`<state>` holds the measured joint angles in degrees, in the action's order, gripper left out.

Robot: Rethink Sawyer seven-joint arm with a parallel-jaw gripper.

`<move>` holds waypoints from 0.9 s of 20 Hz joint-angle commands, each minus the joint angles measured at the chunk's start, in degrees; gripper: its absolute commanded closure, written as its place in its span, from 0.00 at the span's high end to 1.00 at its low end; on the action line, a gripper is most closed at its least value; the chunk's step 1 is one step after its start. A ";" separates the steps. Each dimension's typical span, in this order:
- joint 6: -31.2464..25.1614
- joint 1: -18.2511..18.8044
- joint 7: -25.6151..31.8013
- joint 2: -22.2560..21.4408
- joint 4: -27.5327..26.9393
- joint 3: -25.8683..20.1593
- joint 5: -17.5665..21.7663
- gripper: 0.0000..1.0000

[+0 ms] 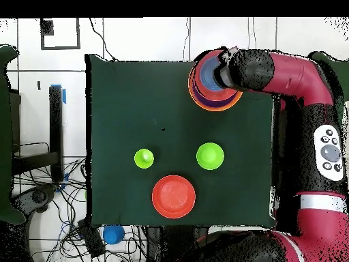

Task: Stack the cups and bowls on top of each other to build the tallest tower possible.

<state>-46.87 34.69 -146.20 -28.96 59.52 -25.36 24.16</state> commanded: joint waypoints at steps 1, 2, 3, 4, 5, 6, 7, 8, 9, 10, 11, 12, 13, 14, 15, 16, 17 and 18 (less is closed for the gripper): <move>-7.69 -2.55 6.44 -0.46 1.35 1.55 0.22 1.00; -7.32 -2.74 5.44 -0.87 2.51 1.92 -0.02 1.00; -6.90 -2.95 4.35 -1.41 3.92 2.38 -0.31 1.00; -6.98 -3.11 3.29 -1.87 5.26 2.70 -0.87 1.00; -6.22 -3.33 2.28 -2.32 6.46 3.15 -1.01 1.00; -6.15 -3.53 1.42 -2.61 7.39 3.47 -1.41 1.00; -5.93 -3.74 0.87 -2.69 7.82 3.73 -1.67 1.00; -5.72 -3.96 0.33 -2.77 8.25 4.00 -1.93 1.00; -5.50 -4.17 -0.21 -2.85 8.68 4.27 -2.19 1.00; -5.28 -4.38 -0.76 -2.92 9.11 4.54 -2.45 1.00; -5.06 -4.55 -1.24 -3.28 9.99 4.81 -2.85 1.00; -4.88 -4.80 -1.67 -3.37 10.31 5.15 -3.13 1.00; -4.16 -5.10 -1.98 -3.63 10.81 5.56 -3.18 1.00; -4.12 -5.30 -1.95 -3.56 10.72 5.81 -3.45 1.00; -3.30 -5.63 -1.92 -3.64 10.69 6.18 -3.34 1.00; -2.82 -5.91 -1.65 -3.45 10.01 6.48 -3.15 1.00; -2.76 -5.98 -1.23 -3.44 9.79 6.61 -3.20 1.00; -2.69 -6.04 -0.81 -3.44 9.57 6.73 -3.26 1.00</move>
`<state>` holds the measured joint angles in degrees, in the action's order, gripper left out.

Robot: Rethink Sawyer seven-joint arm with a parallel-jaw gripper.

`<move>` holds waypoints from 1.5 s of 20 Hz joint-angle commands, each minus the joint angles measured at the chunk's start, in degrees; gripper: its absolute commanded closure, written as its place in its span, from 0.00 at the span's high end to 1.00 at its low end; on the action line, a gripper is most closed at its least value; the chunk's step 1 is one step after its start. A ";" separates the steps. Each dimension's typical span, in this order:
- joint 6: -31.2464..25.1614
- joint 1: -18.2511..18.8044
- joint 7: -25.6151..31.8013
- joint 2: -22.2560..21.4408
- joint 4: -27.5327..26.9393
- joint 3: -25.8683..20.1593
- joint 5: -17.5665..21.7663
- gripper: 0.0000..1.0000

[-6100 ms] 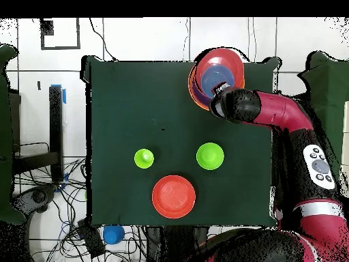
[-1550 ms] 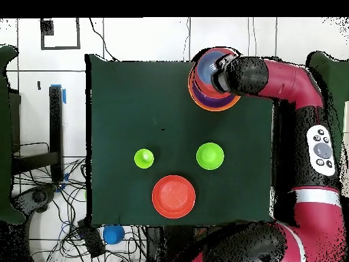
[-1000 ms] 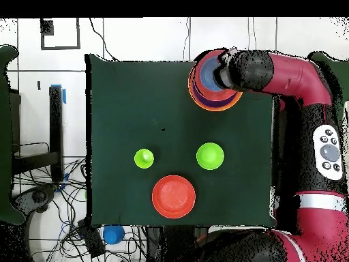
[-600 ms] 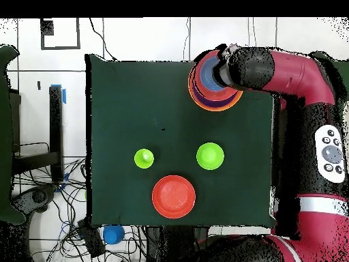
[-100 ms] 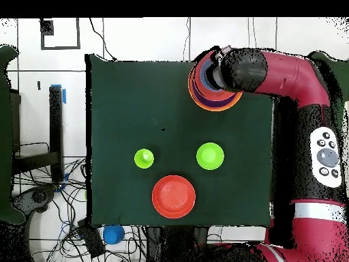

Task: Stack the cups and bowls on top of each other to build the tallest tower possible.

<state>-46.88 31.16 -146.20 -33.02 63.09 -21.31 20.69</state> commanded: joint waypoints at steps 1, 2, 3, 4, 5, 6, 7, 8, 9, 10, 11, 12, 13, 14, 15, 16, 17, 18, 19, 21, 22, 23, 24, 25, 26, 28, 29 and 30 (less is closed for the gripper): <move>-2.61 -2.58 -0.39 0.62 5.79 2.81 0.16 1.00; -2.95 -2.59 -0.16 0.51 5.68 2.87 0.01 1.00; -3.02 -2.68 -0.32 0.37 5.82 3.05 -0.10 1.00; -3.10 -2.78 -0.48 0.23 5.96 3.23 -0.22 1.00; -3.17 -2.87 -0.64 0.09 6.11 3.41 -0.33 1.00; -3.23 -3.00 -0.99 -0.42 6.55 3.65 -0.41 1.00; -3.37 -3.19 -1.35 -0.47 6.60 3.95 -0.55 1.00; -3.52 -3.38 -1.71 -0.52 6.64 4.24 -0.70 1.00; -3.66 -3.57 -2.06 -0.57 6.69 4.54 -0.84 1.00; -3.57 -3.72 -2.39 -0.72 7.01 4.68 -1.02 1.00; -3.28 -3.89 -2.53 -0.65 7.01 4.92 -1.06 1.00; -3.23 -4.09 -2.50 -0.53 6.74 5.10 -1.18 1.00; -3.13 -4.24 -2.27 -0.15 6.12 5.26 -1.21 1.00; -2.92 -4.34 -1.96 0.27 5.52 5.32 -1.30 1.00; -3.00 -4.52 -1.61 0.68 4.63 5.50 -1.22 1.00; -2.69 -4.67 -1.36 0.94 3.89 5.64 -1.13 1.00; -2.81 -4.79 -1.10 1.13 3.14 5.74 -1.15 1.00; -3.12 -4.85 -0.84 1.29 2.22 5.89 -1.18 1.00; -3.19 -4.97 -0.52 1.41 1.25 5.99 -1.08 1.00; -4.29 -5.07 -0.12 1.23 -0.11 5.99 -1.53 1.00; -4.47 -5.16 -0.07 1.47 -0.76 5.94 -1.66 1.00; -4.65 -5.26 -0.01 1.70 -1.41 5.89 -1.79 1.00; -4.22 -5.40 -0.16 2.09 -1.69 5.91 -1.81 1.00; -3.50 -5.53 -0.26 2.74 -2.39 5.91 -1.65 1.00; -3.00 -5.67 -0.30 3.37 -3.09 5.88 -1.56 1.00; -1.61 -6.01 -0.15 5.44 -5.82 5.81 -1.00 1.00; -1.38 -6.06 0.16 6.54 -7.19 5.62 -0.98 1.00; -1.14 -6.13 0.27 7.62 -8.72 5.52 -0.78 1.00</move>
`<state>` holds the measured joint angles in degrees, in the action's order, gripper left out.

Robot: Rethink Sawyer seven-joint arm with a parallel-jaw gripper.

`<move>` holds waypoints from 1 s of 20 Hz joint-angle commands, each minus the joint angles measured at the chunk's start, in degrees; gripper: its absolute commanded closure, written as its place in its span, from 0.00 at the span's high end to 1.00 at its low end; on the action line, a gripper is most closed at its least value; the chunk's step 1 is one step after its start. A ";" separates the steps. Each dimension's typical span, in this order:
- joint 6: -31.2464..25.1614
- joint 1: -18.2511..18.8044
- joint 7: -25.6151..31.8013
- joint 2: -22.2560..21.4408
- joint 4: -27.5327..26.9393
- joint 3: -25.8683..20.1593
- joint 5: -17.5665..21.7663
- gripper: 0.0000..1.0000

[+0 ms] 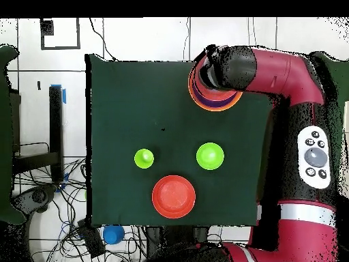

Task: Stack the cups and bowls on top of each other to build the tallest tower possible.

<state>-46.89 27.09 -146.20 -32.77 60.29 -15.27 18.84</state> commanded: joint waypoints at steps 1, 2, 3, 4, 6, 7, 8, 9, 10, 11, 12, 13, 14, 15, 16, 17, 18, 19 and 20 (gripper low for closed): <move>-0.39 -2.12 0.63 8.46 -7.51 -0.72 1.42 1.00; -0.44 -2.15 1.13 9.45 -9.07 -0.98 1.53 1.00; -0.83 -2.20 1.58 10.20 -10.45 -1.15 1.61 1.00; -1.45 -2.31 1.86 10.80 -11.70 -1.22 1.60 1.00; -2.68 -2.70 2.24 12.00 -14.26 -1.20 1.78 1.00; -3.15 -2.82 2.56 12.58 -15.44 -1.27 1.85 1.00; -3.77 -2.74 3.13 12.96 -16.25 -1.44 1.69 1.00; -4.18 -2.83 3.52 13.52 -17.34 -1.49 1.74 1.00; -4.36 -2.86 3.80 13.75 -17.65 -1.54 1.61 1.00; -4.40 -2.95 4.11 14.37 -18.56 -1.56 1.72 1.00; -4.87 -2.92 4.89 15.58 -20.32 -1.95 1.80 1.00; -5.05 -2.85 5.68 16.53 -21.58 -2.33 1.86 1.00; -5.31 -2.73 6.42 17.49 -22.90 -2.70 1.84 1.00; -5.31 -2.64 6.96 18.14 -23.66 -2.97 1.79 1.00; -5.26 -2.51 7.43 18.41 -23.89 -3.05 1.65 1.00; -5.08 -2.45 7.67 18.67 -24.02 -3.10 1.48 1.00; -4.90 -2.50 7.77 19.14 -24.46 -3.10 1.47 1.00; -4.69 -2.52 7.76 19.29 -24.53 -2.97 1.38 1.00; -3.77 -2.36 7.65 18.20 -22.62 -2.59 0.98 1.00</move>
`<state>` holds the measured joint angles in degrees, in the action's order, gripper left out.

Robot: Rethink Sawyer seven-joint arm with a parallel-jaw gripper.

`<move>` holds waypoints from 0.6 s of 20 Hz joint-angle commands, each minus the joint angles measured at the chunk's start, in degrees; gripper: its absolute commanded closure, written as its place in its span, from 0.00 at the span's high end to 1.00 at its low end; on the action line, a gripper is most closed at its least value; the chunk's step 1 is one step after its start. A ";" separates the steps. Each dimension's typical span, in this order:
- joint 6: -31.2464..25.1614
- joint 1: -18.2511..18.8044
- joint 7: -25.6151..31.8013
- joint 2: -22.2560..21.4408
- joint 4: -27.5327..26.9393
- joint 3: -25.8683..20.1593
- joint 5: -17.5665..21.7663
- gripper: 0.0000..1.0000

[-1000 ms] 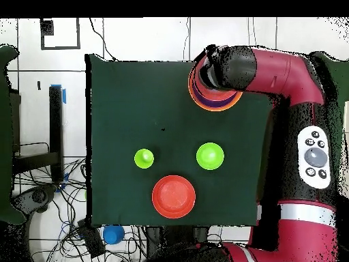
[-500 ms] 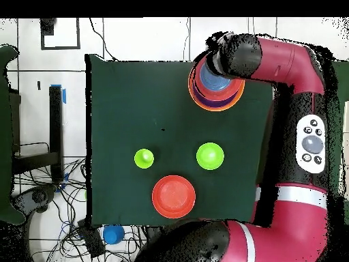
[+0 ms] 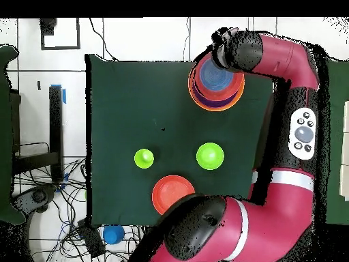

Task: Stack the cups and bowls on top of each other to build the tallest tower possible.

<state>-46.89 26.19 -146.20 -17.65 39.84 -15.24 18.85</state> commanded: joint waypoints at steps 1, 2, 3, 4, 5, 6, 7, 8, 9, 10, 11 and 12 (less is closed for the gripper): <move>-3.68 -1.43 7.76 2.99 -2.07 -2.46 0.86 1.00; -3.50 -1.42 8.03 3.04 -2.10 -2.42 0.86 1.00; -3.45 -1.33 8.48 3.26 -2.47 -2.51 0.89 1.00; -3.30 -1.17 9.01 3.51 -2.71 -2.71 0.85 1.00; -3.16 -1.02 9.47 3.74 -3.03 -2.84 0.87 1.00; -3.17 -0.89 9.80 3.80 -3.12 -2.88 0.84 1.00; -3.21 -0.78 10.07 3.88 -3.25 -2.93 0.80 1.00; -3.45 -0.71 10.29 3.75 -3.40 -2.93 0.74 1.00; -3.60 -0.63 10.54 3.75 -3.46 -3.00 0.65 1.00; -3.25 -0.64 10.51 3.85 -3.30 -2.91 0.73 1.00; -3.01 -0.61 10.53 3.72 -3.03 -2.85 0.70 1.00; -2.76 -0.59 10.55 3.59 -2.76 -2.79 0.68 1.00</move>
<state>-46.91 26.19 -146.20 -14.28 37.29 -15.25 18.85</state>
